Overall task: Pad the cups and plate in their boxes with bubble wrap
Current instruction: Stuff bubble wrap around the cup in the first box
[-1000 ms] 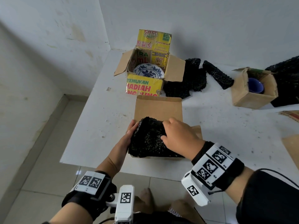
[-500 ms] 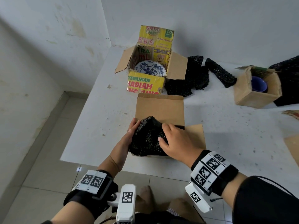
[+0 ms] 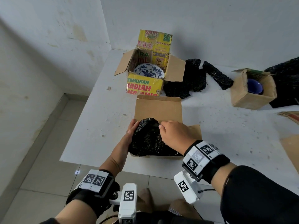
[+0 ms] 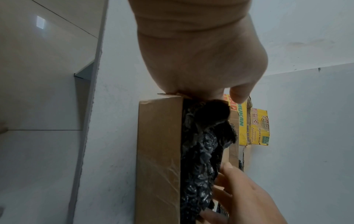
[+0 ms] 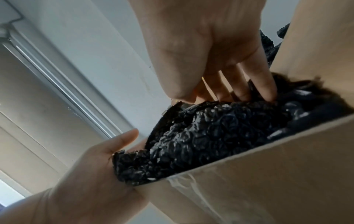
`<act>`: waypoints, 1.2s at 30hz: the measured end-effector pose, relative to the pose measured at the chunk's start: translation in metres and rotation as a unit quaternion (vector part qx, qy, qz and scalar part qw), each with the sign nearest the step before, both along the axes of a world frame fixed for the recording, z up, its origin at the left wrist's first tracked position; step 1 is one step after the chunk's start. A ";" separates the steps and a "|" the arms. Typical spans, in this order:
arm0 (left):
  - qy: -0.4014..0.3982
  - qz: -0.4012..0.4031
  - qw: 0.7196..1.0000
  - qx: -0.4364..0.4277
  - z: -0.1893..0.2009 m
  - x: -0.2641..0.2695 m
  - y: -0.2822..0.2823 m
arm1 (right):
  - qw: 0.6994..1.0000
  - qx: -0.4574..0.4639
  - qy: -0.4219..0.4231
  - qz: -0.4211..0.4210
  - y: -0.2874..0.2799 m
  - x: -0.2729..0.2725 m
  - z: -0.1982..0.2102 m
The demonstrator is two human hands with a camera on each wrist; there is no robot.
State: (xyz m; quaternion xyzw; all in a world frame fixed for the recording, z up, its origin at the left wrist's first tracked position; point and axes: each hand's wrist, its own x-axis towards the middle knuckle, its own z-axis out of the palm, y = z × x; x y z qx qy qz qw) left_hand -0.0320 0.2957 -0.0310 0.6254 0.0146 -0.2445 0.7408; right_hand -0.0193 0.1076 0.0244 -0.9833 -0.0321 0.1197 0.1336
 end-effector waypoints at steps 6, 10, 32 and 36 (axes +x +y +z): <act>-0.015 -0.011 1.000 0.008 0.002 0.000 0.001 | 0.999 -0.035 0.023 -0.019 0.012 -0.005 -0.002; -0.017 0.000 1.000 0.005 0.000 0.000 0.001 | 0.993 0.080 0.058 -0.062 0.004 -0.009 -0.005; -0.035 -0.033 0.998 0.045 0.012 0.000 0.002 | 0.992 0.066 0.017 -0.110 0.013 -0.014 -0.021; -0.029 -0.032 0.998 0.043 0.014 -0.003 0.003 | 0.998 -0.023 -0.035 0.049 0.007 -0.015 -0.017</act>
